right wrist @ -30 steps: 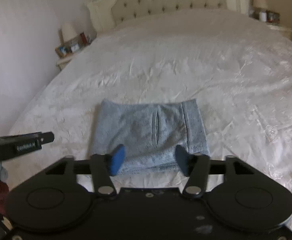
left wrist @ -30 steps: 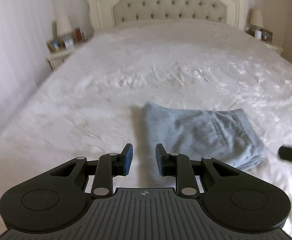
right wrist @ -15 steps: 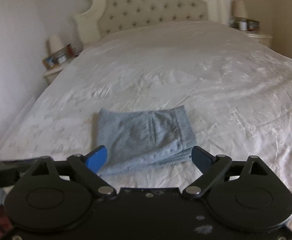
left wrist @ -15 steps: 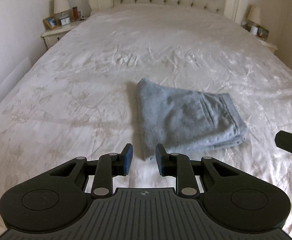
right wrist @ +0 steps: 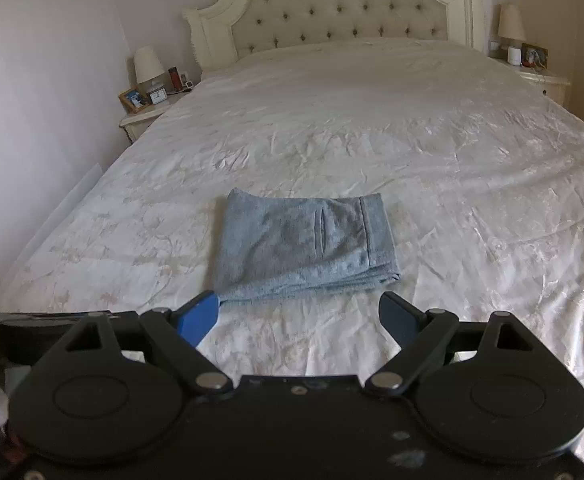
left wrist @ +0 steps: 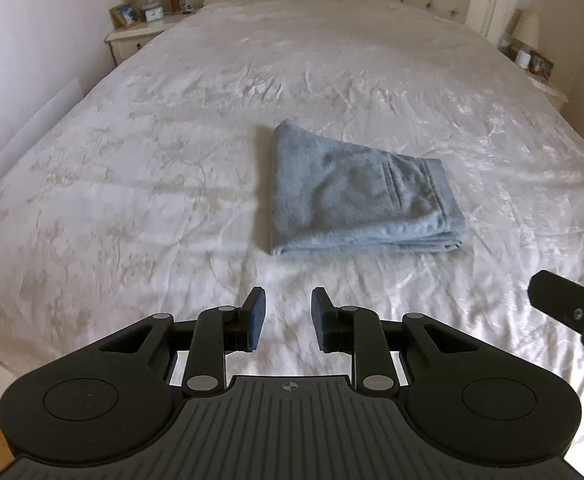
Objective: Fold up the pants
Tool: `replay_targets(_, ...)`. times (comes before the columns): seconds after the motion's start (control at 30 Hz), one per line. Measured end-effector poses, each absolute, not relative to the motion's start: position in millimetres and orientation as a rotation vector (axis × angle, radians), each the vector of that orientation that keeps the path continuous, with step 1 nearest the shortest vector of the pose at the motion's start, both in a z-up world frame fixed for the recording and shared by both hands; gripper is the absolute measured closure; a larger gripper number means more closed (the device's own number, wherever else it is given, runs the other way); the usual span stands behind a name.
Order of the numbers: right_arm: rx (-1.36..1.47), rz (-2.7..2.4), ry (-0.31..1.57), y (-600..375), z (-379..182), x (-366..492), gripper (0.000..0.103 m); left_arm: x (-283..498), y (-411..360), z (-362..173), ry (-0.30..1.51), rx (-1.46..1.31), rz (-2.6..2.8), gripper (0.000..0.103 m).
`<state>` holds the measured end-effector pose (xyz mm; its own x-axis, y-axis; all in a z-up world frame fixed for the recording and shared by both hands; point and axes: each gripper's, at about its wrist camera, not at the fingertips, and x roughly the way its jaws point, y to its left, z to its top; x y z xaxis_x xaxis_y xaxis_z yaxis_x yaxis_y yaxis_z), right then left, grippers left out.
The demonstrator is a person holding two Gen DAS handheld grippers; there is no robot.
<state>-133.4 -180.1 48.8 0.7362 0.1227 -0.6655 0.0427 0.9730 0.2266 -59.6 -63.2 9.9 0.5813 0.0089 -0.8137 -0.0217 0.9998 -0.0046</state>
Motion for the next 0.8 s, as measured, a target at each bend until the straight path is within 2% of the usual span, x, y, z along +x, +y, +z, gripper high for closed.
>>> replay_targets(0.8, 0.262, 0.051, 0.707, -195.8, 58.5, -174.1, 0.011, -95.5, -89.3, 18.4, 0.919, 0.027, 0.040, 0.078)
